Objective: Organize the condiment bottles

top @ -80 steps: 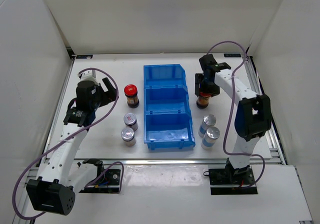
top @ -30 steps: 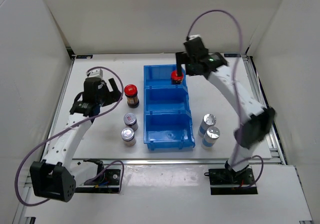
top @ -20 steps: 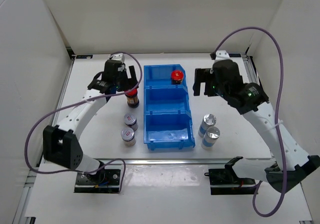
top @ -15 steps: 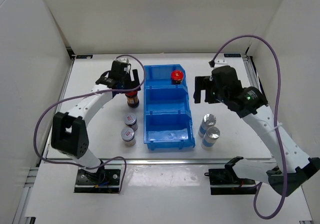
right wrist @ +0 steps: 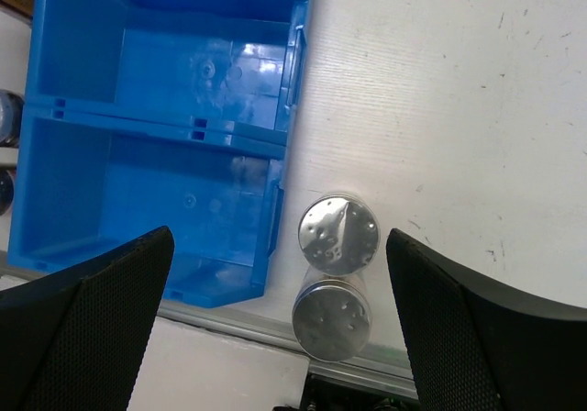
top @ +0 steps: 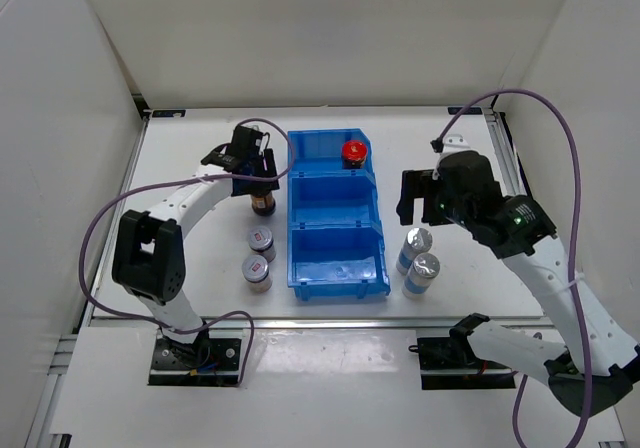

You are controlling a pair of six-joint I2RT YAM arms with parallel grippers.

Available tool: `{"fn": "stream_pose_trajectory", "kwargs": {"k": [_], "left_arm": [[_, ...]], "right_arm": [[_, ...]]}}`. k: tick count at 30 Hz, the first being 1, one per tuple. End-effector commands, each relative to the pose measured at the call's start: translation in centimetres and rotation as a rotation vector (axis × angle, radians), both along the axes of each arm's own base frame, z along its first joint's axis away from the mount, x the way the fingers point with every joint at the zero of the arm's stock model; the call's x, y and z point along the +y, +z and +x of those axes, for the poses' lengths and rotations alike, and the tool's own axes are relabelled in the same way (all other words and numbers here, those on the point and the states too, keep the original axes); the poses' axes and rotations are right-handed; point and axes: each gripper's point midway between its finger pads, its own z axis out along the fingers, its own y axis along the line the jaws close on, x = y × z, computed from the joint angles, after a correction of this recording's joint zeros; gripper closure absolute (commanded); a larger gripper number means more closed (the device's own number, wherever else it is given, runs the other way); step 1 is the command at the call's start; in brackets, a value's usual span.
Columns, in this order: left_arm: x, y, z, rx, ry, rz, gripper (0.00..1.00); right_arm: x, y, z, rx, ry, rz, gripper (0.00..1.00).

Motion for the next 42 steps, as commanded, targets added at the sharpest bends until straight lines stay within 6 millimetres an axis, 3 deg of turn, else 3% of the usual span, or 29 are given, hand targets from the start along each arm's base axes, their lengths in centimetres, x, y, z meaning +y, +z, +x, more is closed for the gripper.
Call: {"fn": "stream_pose_trajectory", "kwargs": {"k": [1,4,7,9,10,12,13,15,16,17,19,23,27,32,33,35,37,41,42], "left_arm": [[0.6,6.6,1.8,-0.151,0.033,0.007,0.76],[0.6,11.7,2.3,-0.239,0.042,-0.019,0.89],[-0.9,17.8,2.6,-0.373,0.012,-0.07,0.89],[-1.8,20.4,2.7,-0.43,-0.009,-0.082,0.89],[-2.4,22.6,2.8,-0.475,-0.017,-0.104,0.89],[-4.4,23.1,3.1,-0.484,-0.052,-0.117,0.89],[-5.4,24.5,3.3,-0.511,-0.072,-0.141,0.89],[-7.8,23.4,4.3,-0.491,-0.126,-0.122,0.89],[-8.6,24.3,4.8,-0.514,-0.128,-0.129,0.89],[-9.7,23.9,4.9,-0.509,-0.153,-0.124,0.89],[-10.8,21.7,6.3,-0.475,-0.149,-0.095,0.89],[-12.1,17.5,8.0,-0.398,-0.146,-0.083,0.89],[-12.6,12.0,9.0,-0.302,-0.113,-0.061,0.89],[-12.9,8.3,9.9,-0.274,-0.092,-0.009,0.88],[-13.0,8.5,10.1,-0.285,-0.091,-0.015,0.85],[-13.1,6.9,10.2,-0.262,-0.093,-0.003,0.78],[-13.1,6.1,10.1,-0.253,-0.087,-0.005,0.58],[-12.9,5.2,9.8,-0.232,-0.082,0.0,0.3],[-12.8,5.6,9.6,-0.237,-0.082,-0.003,0.13]], "right_arm": [[-0.2,0.5,-0.9,-0.007,0.0,0.031,0.0],[-0.3,0.3,-1.1,-0.006,0.0,0.03,0.0],[-0.5,0.0,-1.3,-0.003,0.0,0.028,0.0],[-0.5,-0.5,-1.4,0.01,-0.007,0.029,0.0],[-0.5,-0.8,-1.4,0.018,-0.007,0.024,0.0],[-0.1,-1.2,-1.7,0.041,-0.003,0.044,0.0],[-0.1,-1.2,-1.7,0.041,-0.003,0.044,0.0],[0.0,-1.6,-1.9,0.056,-0.003,0.049,0.0],[0.0,-2.0,-1.9,0.065,-0.003,0.043,0.0],[0.2,-2.0,-2.1,0.07,0.006,0.05,0.0],[0.1,-2.4,-2.1,0.079,0.006,0.044,0.0],[-0.5,-3.2,-2.5,0.105,-0.014,0.02,0.0],[-1.0,-4.0,-3.0,0.115,-0.023,0.003,0.0],[-1.0,-4.1,-3.2,0.121,-0.022,0.014,0.0],[-1.0,-4.6,-3.3,0.131,-0.023,0.007,0.0],[-1.3,-5.5,-2.9,0.155,-0.063,-0.015,0.0],[-1.6,-7.3,-2.2,0.194,-0.103,-0.069,0.0],[-1.3,-9.7,-1.3,0.269,-0.135,-0.127,0.0],[-1.3,-10.2,-1.1,0.274,-0.151,-0.135,0.0]]}}
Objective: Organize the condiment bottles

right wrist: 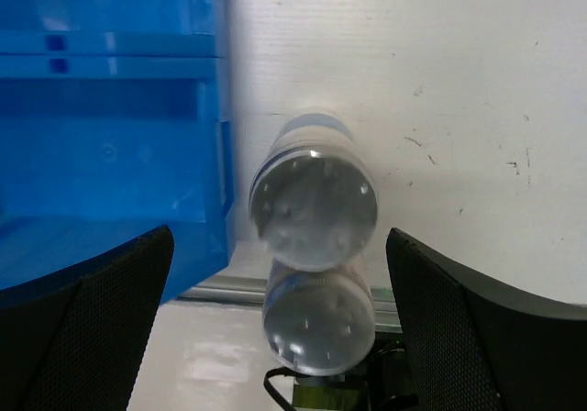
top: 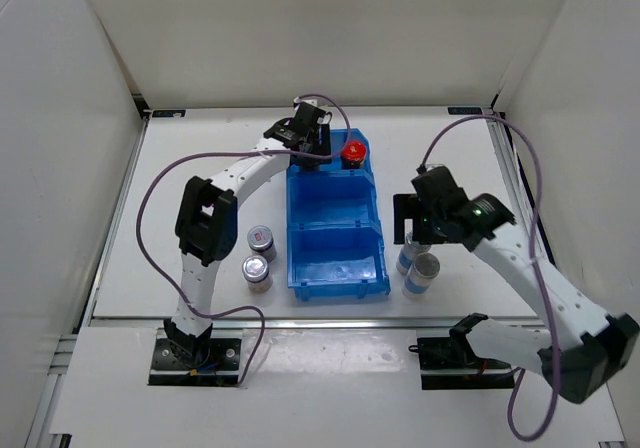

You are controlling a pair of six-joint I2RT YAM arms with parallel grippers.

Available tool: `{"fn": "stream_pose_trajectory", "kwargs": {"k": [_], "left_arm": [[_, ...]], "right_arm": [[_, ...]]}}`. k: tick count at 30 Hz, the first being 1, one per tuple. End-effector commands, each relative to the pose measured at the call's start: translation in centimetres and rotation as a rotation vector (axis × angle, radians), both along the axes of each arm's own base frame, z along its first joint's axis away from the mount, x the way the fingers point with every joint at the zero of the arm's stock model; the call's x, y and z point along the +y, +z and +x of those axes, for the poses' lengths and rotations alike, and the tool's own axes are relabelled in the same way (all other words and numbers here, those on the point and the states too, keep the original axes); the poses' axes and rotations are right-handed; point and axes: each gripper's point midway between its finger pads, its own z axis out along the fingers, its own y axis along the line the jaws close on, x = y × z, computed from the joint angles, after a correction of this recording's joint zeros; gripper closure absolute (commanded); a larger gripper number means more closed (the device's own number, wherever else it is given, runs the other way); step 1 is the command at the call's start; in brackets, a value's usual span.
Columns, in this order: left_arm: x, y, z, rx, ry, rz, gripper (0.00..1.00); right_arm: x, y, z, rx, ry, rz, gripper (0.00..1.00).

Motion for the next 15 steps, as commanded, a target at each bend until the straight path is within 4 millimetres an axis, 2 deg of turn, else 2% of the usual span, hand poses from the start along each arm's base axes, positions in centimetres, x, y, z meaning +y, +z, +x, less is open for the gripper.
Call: {"fn": "stream_pose_trajectory", "kwargs": {"k": [1,2,3,4,5,6,7,8,9,11,12,13,14,15], "left_arm": [[0.1,5.3,0.5,-0.124,0.028,-0.063,0.06],[0.2,5.8,0.4,-0.132,0.028,-0.068,0.0],[0.3,7.7,0.1,-0.163,0.006,-0.075,0.0],[0.4,7.6,0.0,-0.154,0.006,-0.07,0.0],[0.4,8.5,-0.2,-0.168,-0.01,-0.074,0.0],[0.8,10.8,-0.8,-0.201,-0.015,-0.086,0.0],[1.1,11.8,-1.2,-0.218,-0.021,-0.089,0.0],[1.5,12.8,-1.9,-0.223,-0.021,-0.092,0.0],[2.0,16.4,-2.9,-0.287,-0.044,-0.114,0.0],[3.2,18.9,-4.7,-0.327,-0.057,-0.117,0.0],[4.0,18.8,-5.8,-0.328,-0.074,-0.092,0.0],[5.6,21.7,-7.5,-0.39,-0.059,-0.102,0.0],[6.6,22.1,-8.5,-0.404,-0.043,-0.098,0.0],[7.7,20.0,-9.7,-0.368,-0.032,-0.065,0.0]], "right_arm": [[0.2,-2.4,1.4,0.032,-0.057,-0.05,0.0],[0.4,-2.5,1.7,0.027,-0.057,-0.046,0.0],[0.7,-3.6,2.2,0.041,-0.062,-0.047,0.0],[0.9,-3.9,2.1,0.057,-0.055,-0.044,0.0],[0.9,-4.2,2.2,0.067,-0.055,-0.051,0.0],[0.7,-4.5,2.3,0.077,-0.064,-0.058,0.0],[0.6,-5.1,2.5,0.091,-0.07,-0.08,0.0],[0.5,-5.3,2.6,0.096,-0.083,-0.091,0.0],[0.2,-5.5,3.0,0.093,-0.099,-0.098,0.0],[-0.2,-6.5,3.2,0.11,-0.114,-0.119,0.0],[-0.3,-6.5,3.5,0.108,-0.123,-0.106,0.0],[-0.3,-7.0,3.8,0.121,-0.13,-0.104,0.02],[-0.4,-7.3,3.6,0.129,-0.13,-0.109,0.04],[-0.6,-7.7,3.7,0.143,-0.139,-0.118,0.1]]}}
